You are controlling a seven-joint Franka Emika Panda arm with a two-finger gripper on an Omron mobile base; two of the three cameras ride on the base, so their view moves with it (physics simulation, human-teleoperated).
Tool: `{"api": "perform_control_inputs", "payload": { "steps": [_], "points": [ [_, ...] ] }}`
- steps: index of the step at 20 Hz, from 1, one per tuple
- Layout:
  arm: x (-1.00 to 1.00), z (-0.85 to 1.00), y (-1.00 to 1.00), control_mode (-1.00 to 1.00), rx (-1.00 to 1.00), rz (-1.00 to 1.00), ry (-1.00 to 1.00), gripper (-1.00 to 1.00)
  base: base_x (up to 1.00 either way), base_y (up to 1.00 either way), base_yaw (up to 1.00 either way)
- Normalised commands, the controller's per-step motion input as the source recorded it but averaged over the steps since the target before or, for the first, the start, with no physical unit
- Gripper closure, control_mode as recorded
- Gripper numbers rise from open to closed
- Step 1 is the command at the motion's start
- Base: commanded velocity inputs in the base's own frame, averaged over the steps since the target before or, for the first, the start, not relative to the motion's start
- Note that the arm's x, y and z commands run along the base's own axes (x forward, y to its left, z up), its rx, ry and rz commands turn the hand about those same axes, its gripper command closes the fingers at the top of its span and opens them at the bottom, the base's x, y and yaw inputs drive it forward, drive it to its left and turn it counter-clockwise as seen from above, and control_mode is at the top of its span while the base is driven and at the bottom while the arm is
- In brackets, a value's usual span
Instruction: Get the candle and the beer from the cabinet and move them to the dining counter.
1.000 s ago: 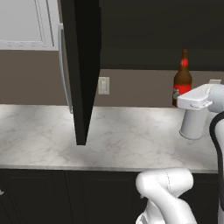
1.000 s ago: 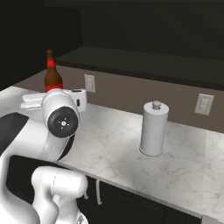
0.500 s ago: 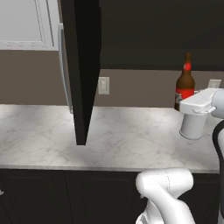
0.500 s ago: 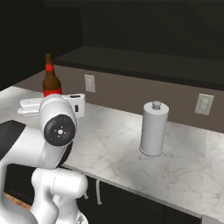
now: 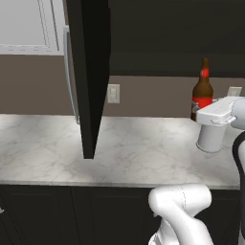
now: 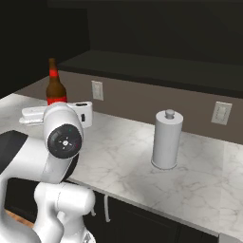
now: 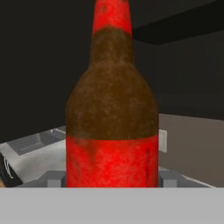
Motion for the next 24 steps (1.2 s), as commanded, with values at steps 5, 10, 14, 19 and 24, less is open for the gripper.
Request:
{"api": "perform_control_inputs", "payload": {
  "steps": [5,10,14,19,24],
  "points": [
    [0.0,0.0,0.0,1.0,0.0,0.0,0.0,1.0,-0.37,0.05,-0.06],
    [0.0,0.0,0.0,1.0,0.0,0.0,0.0,1.0,-0.49,0.16,-0.23],
    [0.0,0.0,0.0,1.0,0.0,0.0,0.0,1.0,-0.54,0.18,-0.33],
    [0.0,0.0,0.0,1.0,0.0,0.0,0.0,1.0,-0.53,0.26,-0.31],
    [0.0,0.0,0.0,1.0,0.0,0.0,0.0,1.0,-0.74,0.28,-0.19]
  ]
}}
